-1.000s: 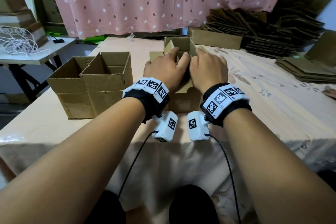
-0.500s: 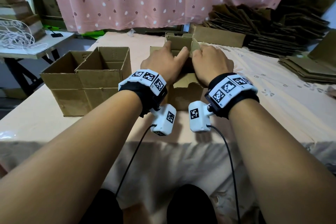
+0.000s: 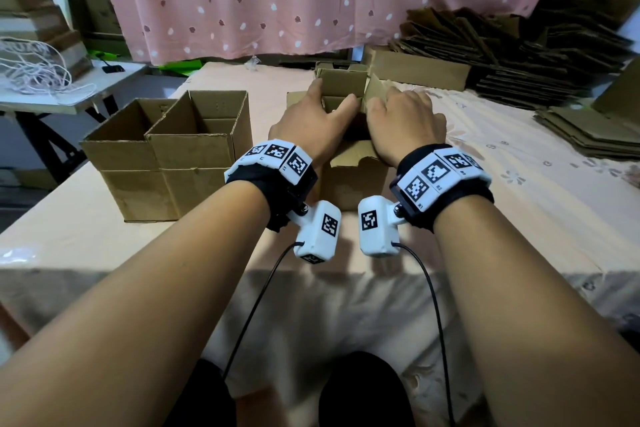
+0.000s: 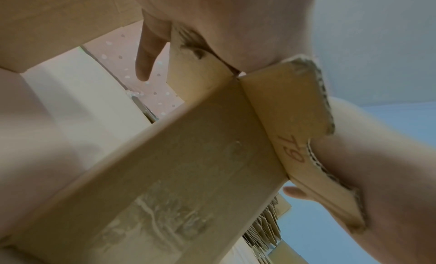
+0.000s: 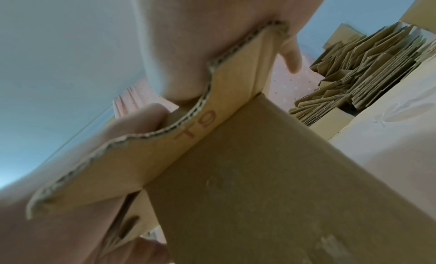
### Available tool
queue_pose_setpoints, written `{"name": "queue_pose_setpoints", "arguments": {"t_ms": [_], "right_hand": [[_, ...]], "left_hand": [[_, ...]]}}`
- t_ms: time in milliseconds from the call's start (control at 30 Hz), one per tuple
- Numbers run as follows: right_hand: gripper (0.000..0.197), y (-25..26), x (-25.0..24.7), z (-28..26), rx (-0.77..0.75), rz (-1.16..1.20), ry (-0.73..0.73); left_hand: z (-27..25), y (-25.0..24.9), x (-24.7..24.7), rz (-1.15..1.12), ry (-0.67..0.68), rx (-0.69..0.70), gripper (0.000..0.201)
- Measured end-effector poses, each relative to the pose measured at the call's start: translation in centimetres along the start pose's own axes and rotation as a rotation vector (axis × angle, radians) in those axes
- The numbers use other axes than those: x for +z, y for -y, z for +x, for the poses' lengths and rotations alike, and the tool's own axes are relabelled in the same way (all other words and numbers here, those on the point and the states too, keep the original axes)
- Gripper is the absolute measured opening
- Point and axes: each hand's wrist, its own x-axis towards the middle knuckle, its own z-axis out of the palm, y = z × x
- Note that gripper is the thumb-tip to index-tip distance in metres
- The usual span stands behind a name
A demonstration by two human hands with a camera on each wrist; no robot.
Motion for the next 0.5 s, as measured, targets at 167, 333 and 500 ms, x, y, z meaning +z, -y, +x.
{"name": "queue_pose_setpoints", "arguments": {"t_ms": [167, 333, 500], "right_hand": [[0.058, 0.3, -0.4, -0.1, 0.051, -0.056, 0.041], [0.056, 0.4, -1.2, -0.2, 0.062, -0.015, 0.111], [0.057, 0.4, -1.8, -0.4, 0.054, 0.017, 0.19]], "left_hand": [[-0.3, 0.2, -0.2, -0.043, -0.02, -0.005, 0.057], [-0.1, 0.4, -0.4, -0.087, 0.044, -0.05, 0.067], [0.1, 0.6, -0.5, -0.086, 0.107, -0.105, 0.09]]}}
